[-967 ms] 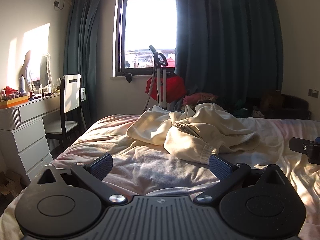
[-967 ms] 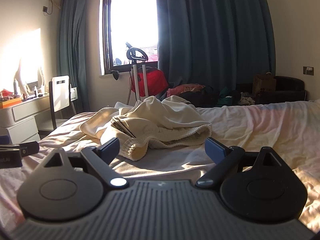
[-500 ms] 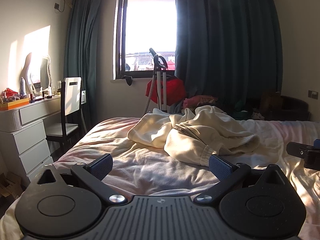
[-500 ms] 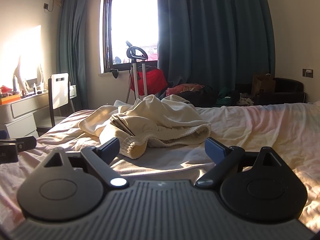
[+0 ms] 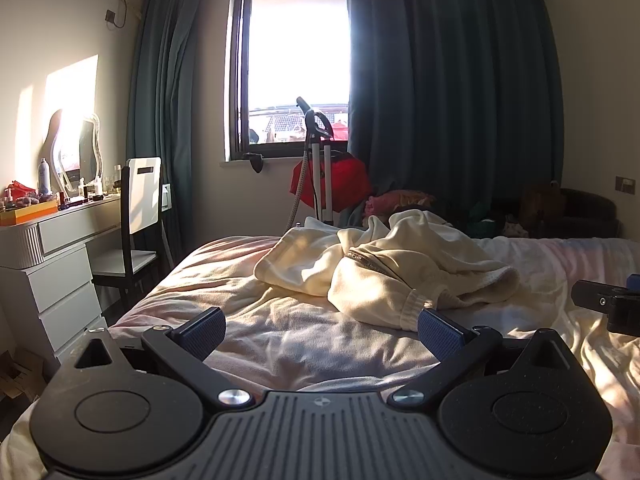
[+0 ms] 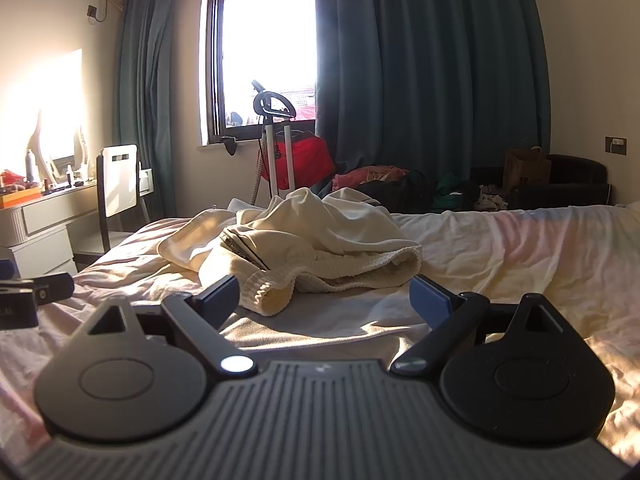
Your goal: Fold clothes
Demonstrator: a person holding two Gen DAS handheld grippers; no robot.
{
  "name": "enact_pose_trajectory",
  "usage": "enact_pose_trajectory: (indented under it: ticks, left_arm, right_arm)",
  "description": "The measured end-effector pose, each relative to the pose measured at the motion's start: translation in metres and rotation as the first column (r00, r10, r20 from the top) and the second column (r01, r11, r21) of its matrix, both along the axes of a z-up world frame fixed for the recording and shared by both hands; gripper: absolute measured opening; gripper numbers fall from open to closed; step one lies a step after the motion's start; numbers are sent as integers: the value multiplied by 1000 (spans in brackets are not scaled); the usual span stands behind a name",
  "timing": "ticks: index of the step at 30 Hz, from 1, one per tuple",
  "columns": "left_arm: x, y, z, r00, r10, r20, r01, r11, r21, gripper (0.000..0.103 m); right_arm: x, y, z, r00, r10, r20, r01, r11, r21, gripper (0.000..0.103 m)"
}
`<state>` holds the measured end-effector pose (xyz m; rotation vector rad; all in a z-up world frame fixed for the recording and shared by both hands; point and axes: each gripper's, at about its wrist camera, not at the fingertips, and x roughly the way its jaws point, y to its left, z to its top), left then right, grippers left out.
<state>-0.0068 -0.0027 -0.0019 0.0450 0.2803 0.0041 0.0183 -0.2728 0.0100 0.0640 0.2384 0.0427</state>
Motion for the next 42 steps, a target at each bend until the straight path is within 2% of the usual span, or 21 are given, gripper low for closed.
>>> enact_pose_trajectory:
  ticks: [17,22,26,30,34,36,38,40,42]
  left_arm:
    - [2,0,-1,1000,3,-7,-3,1000,13,103]
    - [3,5,-2,1000,3,2,-3,999,-33,103]
    - [6,4,-6,1000,-7,0,6,1000,-12,103]
    - [10,-2,-13,1000,-5,-10,5,1000,21,103]
    - [20,-13,-24,999,-34,-32,36,998,54,103]
    - [27,-19,-32,998,-54,-39,56,996,63,103]
    - [37,-26,-39,996,-77,-43,79,995,58,103]
    - [54,-38,-47,994,-97,-53,101,992,78,103]
    - [74,-50,-56,990,-126,-65,132,986,102,103]
  right_arm:
    - [0,-1,0,1000,-4,-3,4,1000,4,93]
    - [0,-1,0,1000,-6,-2,6,1000,4,93]
    - [7,1,2,1000,-18,-22,18,1000,13,93]
    - [22,1,24,999,-42,-9,43,998,38,93]
    - [37,-6,63,995,-85,52,82,995,60,93]
    - [46,-10,73,995,-82,62,78,994,77,93]
    - [59,-16,66,998,-49,28,46,995,86,93]
    - [65,-23,44,996,-77,-39,81,990,117,93]
    - [63,-30,26,997,-38,-67,48,986,161,93]
